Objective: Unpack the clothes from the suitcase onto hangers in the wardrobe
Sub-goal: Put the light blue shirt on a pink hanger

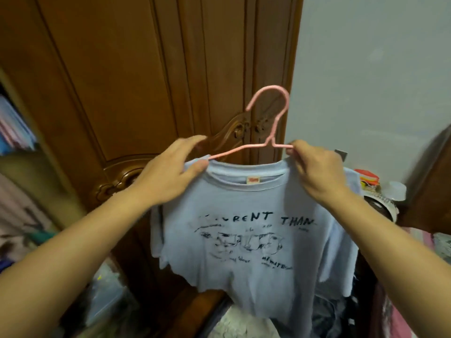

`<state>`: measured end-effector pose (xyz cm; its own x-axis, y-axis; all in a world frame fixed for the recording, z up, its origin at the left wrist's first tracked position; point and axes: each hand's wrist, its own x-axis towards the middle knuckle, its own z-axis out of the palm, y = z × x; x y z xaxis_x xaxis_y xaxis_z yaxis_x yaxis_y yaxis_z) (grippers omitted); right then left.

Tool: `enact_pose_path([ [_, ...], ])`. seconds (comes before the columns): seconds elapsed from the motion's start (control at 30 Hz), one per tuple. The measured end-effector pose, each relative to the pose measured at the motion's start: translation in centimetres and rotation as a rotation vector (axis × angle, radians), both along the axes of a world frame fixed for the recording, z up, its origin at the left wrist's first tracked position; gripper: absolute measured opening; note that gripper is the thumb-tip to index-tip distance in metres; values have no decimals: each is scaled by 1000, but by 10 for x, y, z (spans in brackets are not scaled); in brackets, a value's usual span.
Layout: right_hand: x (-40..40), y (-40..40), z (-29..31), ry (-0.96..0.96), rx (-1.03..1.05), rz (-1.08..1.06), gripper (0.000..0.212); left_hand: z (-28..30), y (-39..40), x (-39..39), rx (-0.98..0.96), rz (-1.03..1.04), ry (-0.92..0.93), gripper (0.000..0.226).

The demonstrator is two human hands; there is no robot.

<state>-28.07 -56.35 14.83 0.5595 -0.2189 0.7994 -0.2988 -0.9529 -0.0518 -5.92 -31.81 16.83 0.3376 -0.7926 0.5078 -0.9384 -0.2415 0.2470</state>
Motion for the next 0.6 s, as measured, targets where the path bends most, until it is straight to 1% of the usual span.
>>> enact_pose_path([
  [0.03,3,-4,-1,-30,10,-31,40,-11,18,15,14,57,78,48],
  [0.07,6,-8,-3,-39,21,-61,41,-23,33,26,14,65,180,39],
  [0.1,8,-11,-5,-38,21,-72,41,-38,44,35,0,56,302,22],
  [0.13,12,-12,-6,-37,13,-66,41,-49,56,40,-10,66,380,14],
  [0.17,13,-13,-8,-35,-5,-56,41,-57,63,43,-26,83,398,20],
  [0.27,18,-11,-11,6,-66,10,41,-52,82,43,-25,121,338,29],
  [0.37,22,-3,-17,51,-83,81,40,-35,84,42,26,25,343,53],
  [0.4,24,1,-18,45,-67,94,37,-30,81,37,34,-15,358,53],
  [0.47,27,15,-19,26,-48,111,31,-25,71,25,73,-59,358,37],
  [0.5,29,22,-18,26,-48,113,31,-24,65,17,104,-65,309,30],
  [0.53,29,29,-17,31,-49,112,31,-21,58,9,137,-55,208,28],
  [0.6,29,38,-13,47,-43,130,35,-14,48,-5,186,-22,15,30],
])
